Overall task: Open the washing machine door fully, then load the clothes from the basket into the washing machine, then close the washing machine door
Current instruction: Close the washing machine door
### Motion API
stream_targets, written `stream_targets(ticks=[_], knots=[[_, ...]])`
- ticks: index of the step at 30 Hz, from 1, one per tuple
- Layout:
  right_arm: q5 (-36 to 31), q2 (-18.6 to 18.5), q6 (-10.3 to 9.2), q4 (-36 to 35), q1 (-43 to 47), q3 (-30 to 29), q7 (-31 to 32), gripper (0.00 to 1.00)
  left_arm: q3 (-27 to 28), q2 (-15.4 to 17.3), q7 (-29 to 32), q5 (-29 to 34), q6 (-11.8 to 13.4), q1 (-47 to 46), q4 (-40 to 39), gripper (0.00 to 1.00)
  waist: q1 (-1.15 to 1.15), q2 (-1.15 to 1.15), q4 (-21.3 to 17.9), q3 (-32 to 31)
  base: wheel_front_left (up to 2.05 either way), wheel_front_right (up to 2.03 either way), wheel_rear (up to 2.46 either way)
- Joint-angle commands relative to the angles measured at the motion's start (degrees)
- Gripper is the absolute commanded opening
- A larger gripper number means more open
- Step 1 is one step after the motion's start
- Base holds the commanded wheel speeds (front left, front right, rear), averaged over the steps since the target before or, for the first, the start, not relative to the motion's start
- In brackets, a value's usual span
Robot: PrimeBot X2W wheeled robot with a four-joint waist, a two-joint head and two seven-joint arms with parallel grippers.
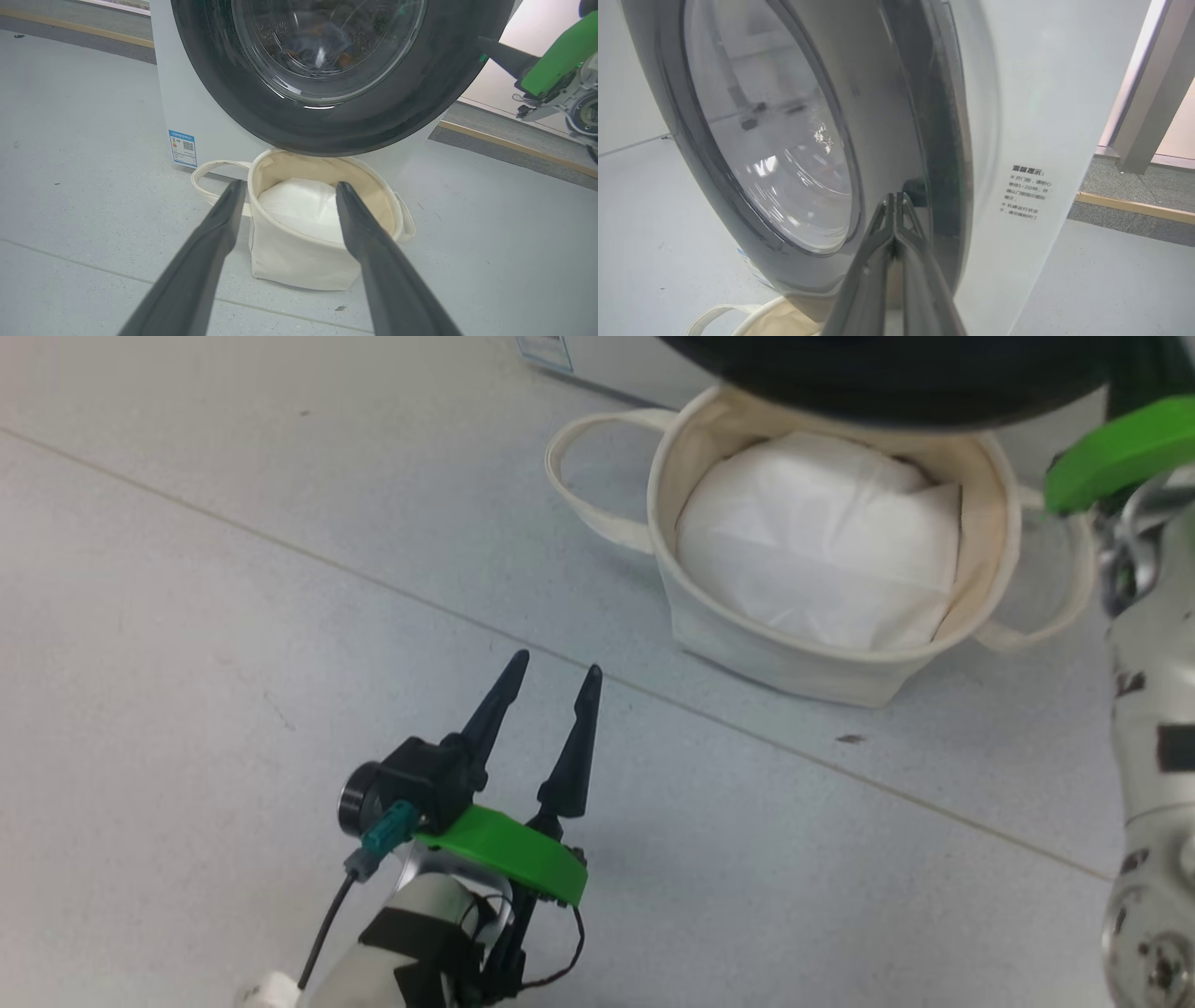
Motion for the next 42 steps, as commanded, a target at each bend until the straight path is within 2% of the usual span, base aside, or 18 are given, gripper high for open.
stream_targets(ticks=[1, 11, 16, 23, 32, 39, 42], knots=[[-0.66, -0.17, 0.22, -1.67, -3.71, 0.21, -0.28, 0.00, 1.71, 0.53, -0.41, -0.47, 0.46, -1.65, -2.21, 1.00, 0.00, 0.00, 0.06, 2.24, 0.00, 0.00, 0.00], [-2.76, -2.87, 0.22, -1.10, -12.92, -2.19, -0.28, 0.00, 1.20, 0.53, -0.41, -1.31, 1.33, -4.20, -4.08, 1.00, 0.00, 0.00, 0.51, 8.37, 0.00, 0.00, 0.00], [-2.72, -2.37, 0.22, -1.38, -15.26, -2.88, -0.28, 0.00, 0.99, 0.53, -0.41, -1.75, 1.81, -4.87, -4.36, 1.00, 0.00, 0.00, 0.43, 9.67, 0.00, 0.00, 0.00], [-1.56, -1.35, 0.22, -1.93, -14.69, -0.58, -0.28, 0.00, 1.17, 0.53, -0.41, -1.94, 1.79, -5.25, -4.03, 1.00, 0.00, 0.00, 0.09, 9.14, 0.00, 0.00, 0.00], [3.63, 0.50, 0.22, -4.64, -7.07, 7.38, -0.28, 0.00, 2.20, 0.53, -0.41, -0.89, 0.81, -4.03, -1.53, 1.00, 0.00, 0.00, -2.43, 3.69, 0.00, 0.00, 0.00], [10.55, 1.67, 0.22, -9.07, 2.57, 14.47, -0.28, 0.00, 3.35, 0.53, -0.41, 0.30, -0.58, -2.18, 1.07, 1.00, 0.00, 0.00, -5.58, -2.55, 0.00, 0.00, 0.00], [15.56, 2.31, 0.22, -13.82, 10.24, 19.05, -0.28, 0.00, 4.27, 0.53, -0.41, 1.33, -1.55, -0.73, 2.84, 1.00, 0.00, 0.00, -8.06, -6.84, 0.00, 0.00, 0.00]])
